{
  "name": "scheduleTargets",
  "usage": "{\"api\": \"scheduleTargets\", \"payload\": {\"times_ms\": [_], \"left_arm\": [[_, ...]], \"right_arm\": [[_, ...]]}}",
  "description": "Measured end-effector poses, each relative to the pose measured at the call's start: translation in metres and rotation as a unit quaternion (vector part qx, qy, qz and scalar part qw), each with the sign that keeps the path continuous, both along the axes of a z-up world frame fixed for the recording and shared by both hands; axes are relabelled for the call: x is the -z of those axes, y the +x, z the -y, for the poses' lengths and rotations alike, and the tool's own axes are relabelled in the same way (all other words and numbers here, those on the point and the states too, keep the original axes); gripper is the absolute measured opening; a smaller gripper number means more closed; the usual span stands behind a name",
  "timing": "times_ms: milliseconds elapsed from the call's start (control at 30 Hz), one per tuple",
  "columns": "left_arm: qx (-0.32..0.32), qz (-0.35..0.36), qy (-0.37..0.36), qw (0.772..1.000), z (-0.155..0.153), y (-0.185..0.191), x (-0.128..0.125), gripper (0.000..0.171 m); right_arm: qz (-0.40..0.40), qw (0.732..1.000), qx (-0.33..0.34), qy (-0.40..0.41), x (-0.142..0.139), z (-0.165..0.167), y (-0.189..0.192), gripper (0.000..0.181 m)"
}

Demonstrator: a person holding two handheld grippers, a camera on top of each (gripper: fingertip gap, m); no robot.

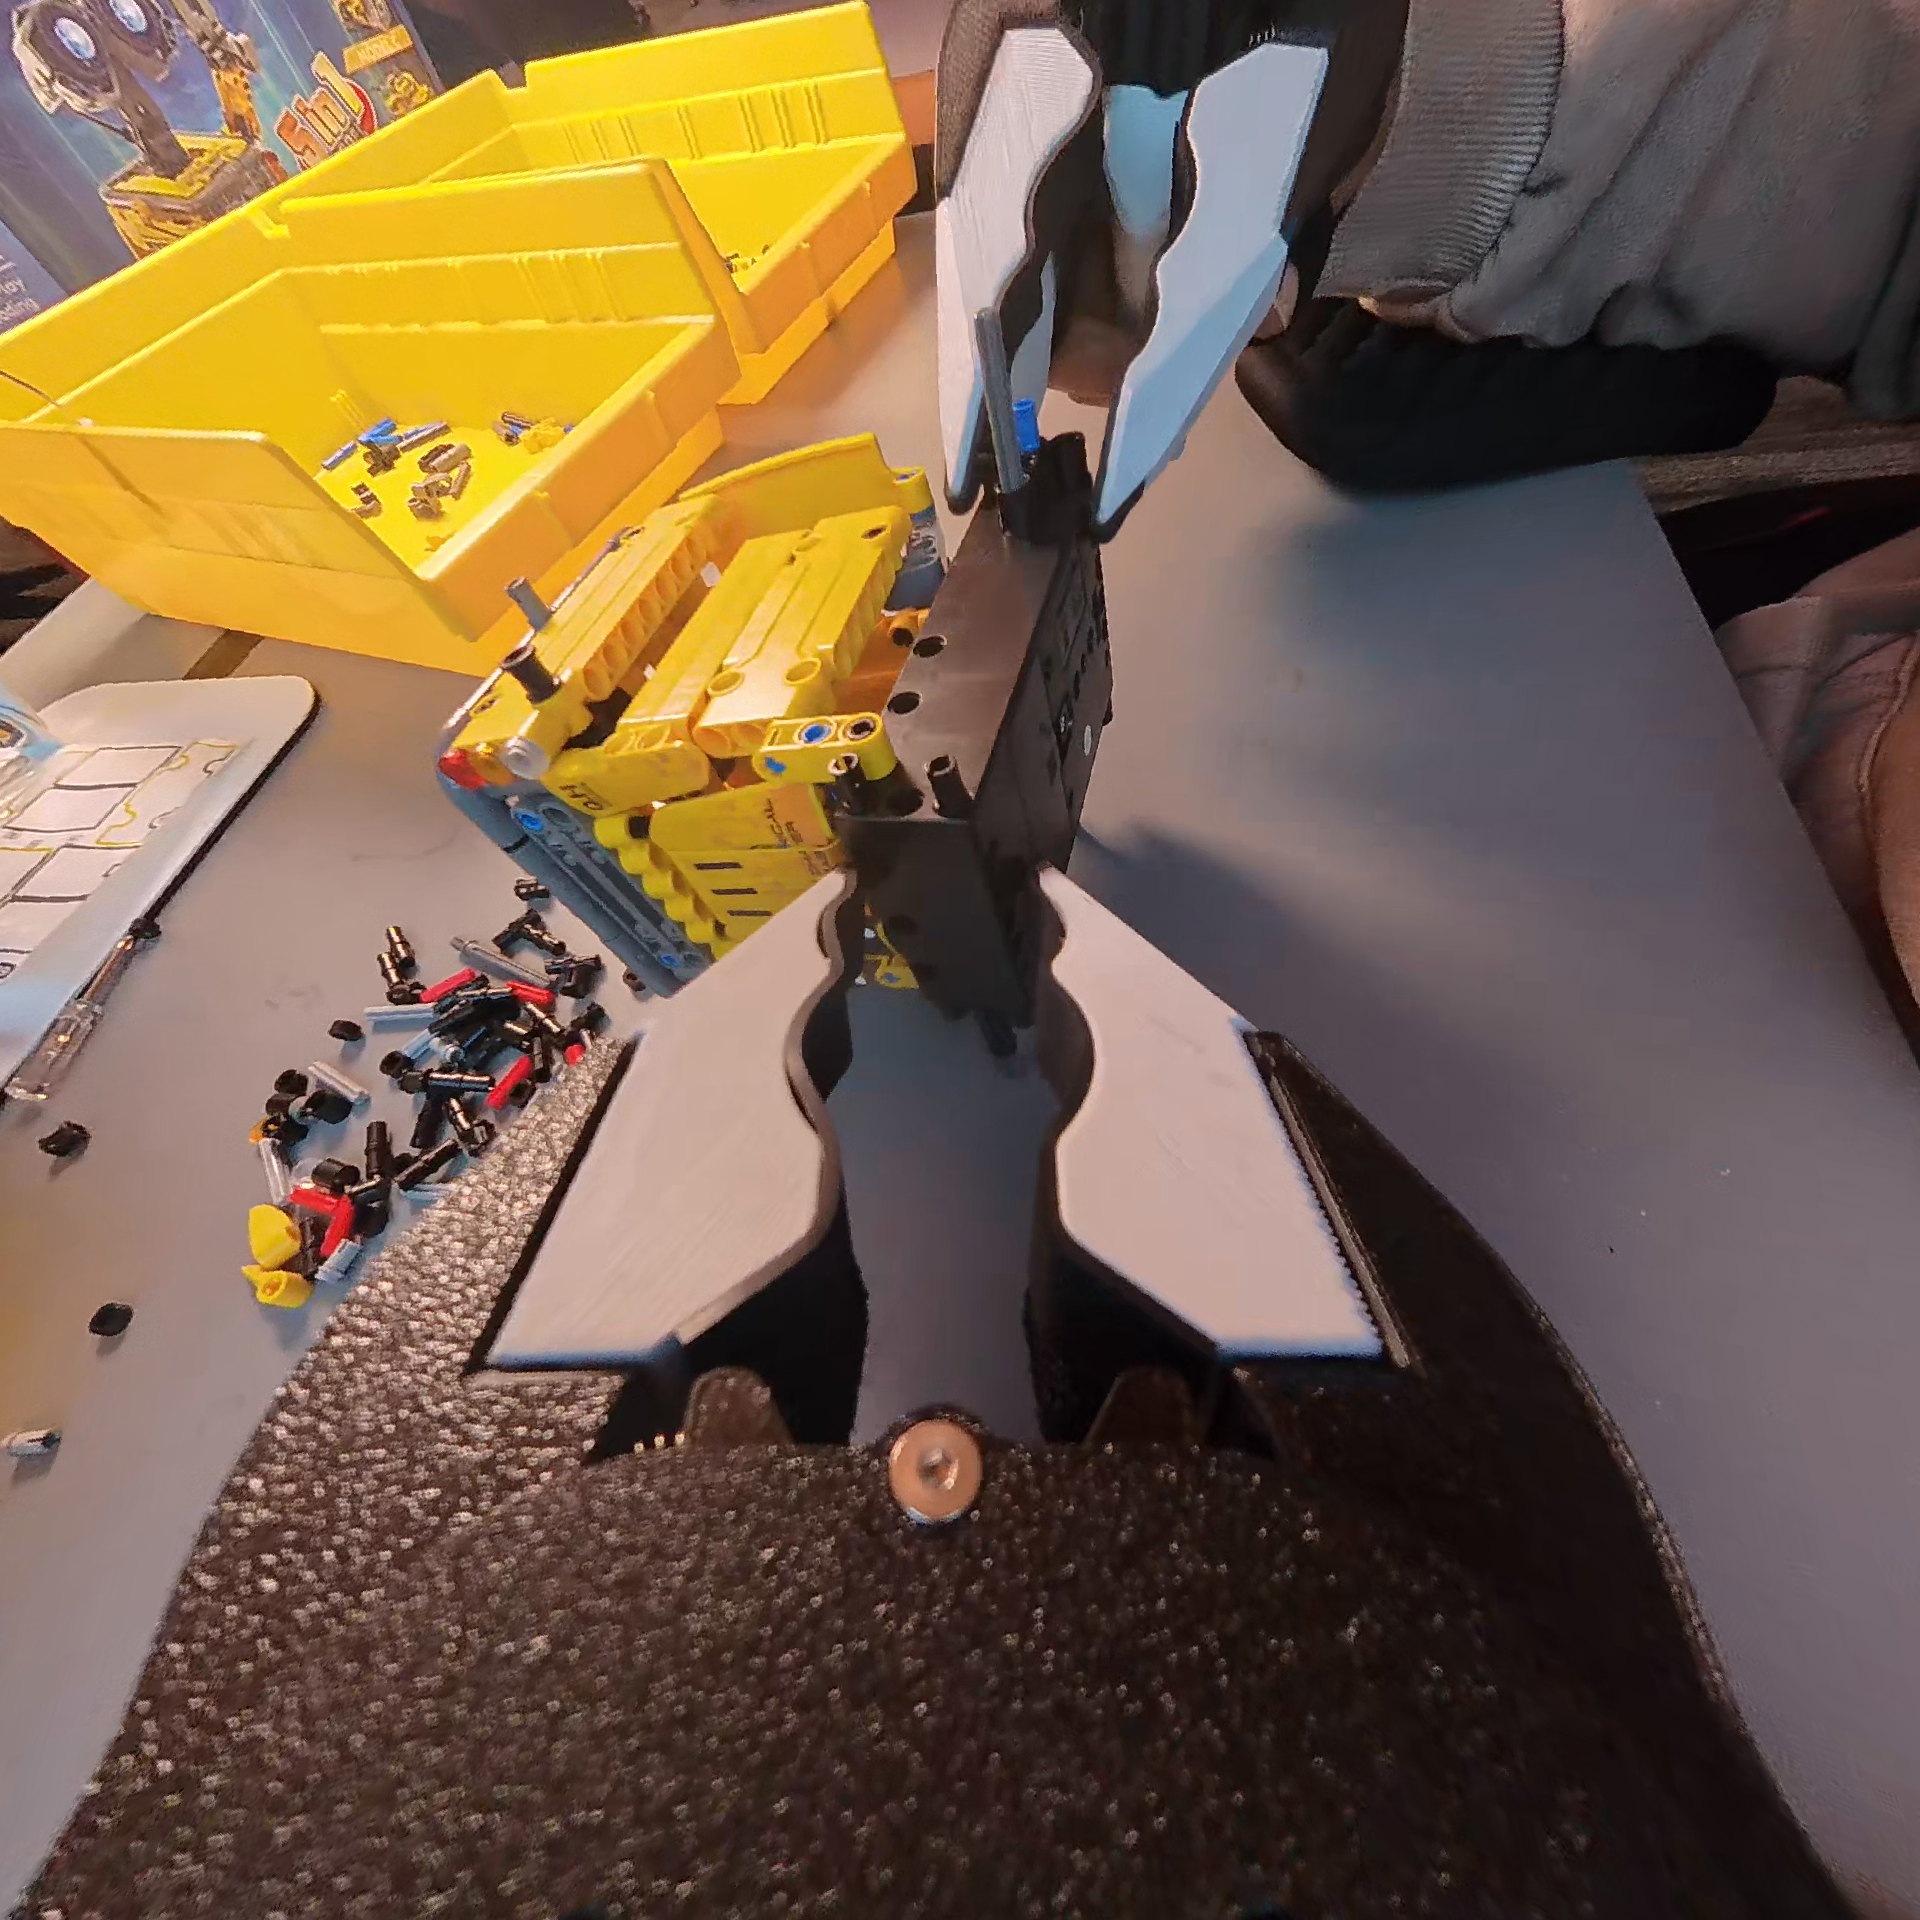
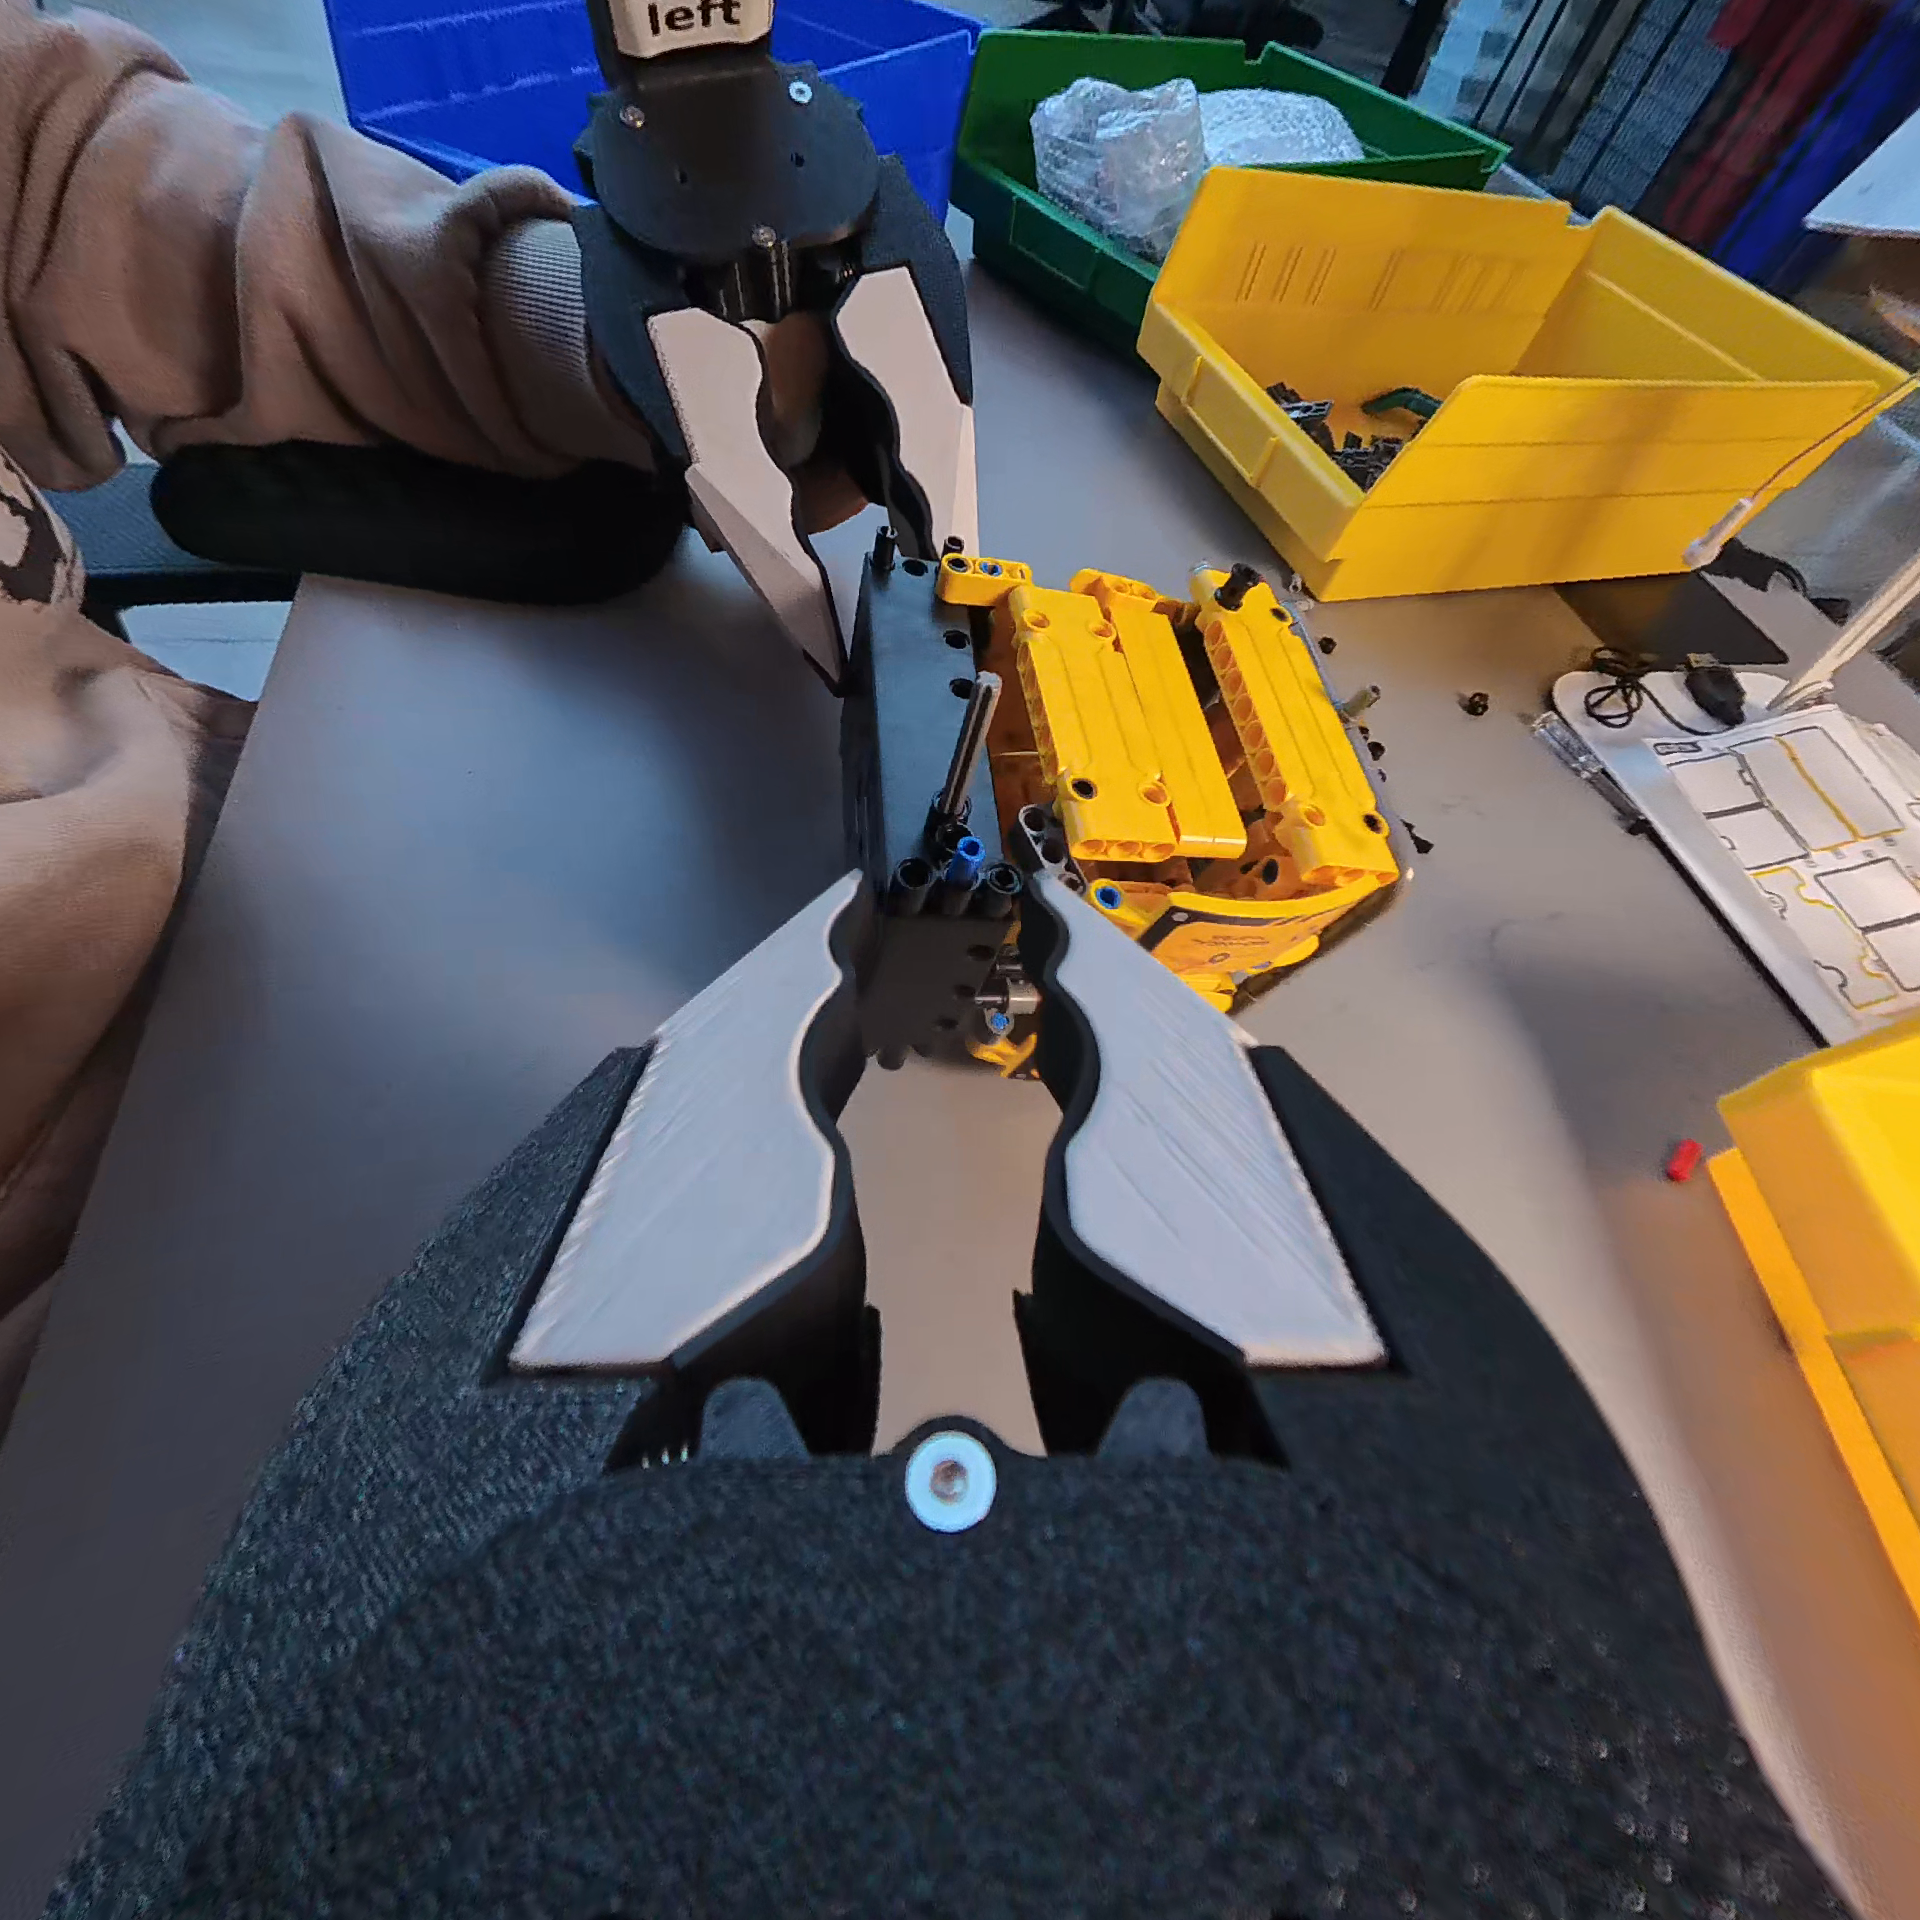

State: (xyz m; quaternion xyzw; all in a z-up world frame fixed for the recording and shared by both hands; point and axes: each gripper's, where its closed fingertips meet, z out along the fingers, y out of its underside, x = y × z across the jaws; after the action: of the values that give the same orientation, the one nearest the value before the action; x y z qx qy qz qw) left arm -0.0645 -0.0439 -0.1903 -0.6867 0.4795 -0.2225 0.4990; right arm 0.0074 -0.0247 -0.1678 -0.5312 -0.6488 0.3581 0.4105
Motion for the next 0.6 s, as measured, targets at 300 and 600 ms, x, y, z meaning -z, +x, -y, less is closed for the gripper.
{"api": "scheduleTargets", "payload": {"times_ms": [300,600], "left_arm": [[-0.016,-0.004,0.000,1.000,-0.004,0.003,0.003,0.030],[-0.014,0.030,0.003,0.999,0.000,-0.005,-0.013,0.041]], "right_arm": [[0.011,1.000,-0.011,0.019,-0.024,0.006,-0.003,0.023],[0.049,0.995,-0.026,0.086,-0.032,-0.001,-0.009,0.023]]}}
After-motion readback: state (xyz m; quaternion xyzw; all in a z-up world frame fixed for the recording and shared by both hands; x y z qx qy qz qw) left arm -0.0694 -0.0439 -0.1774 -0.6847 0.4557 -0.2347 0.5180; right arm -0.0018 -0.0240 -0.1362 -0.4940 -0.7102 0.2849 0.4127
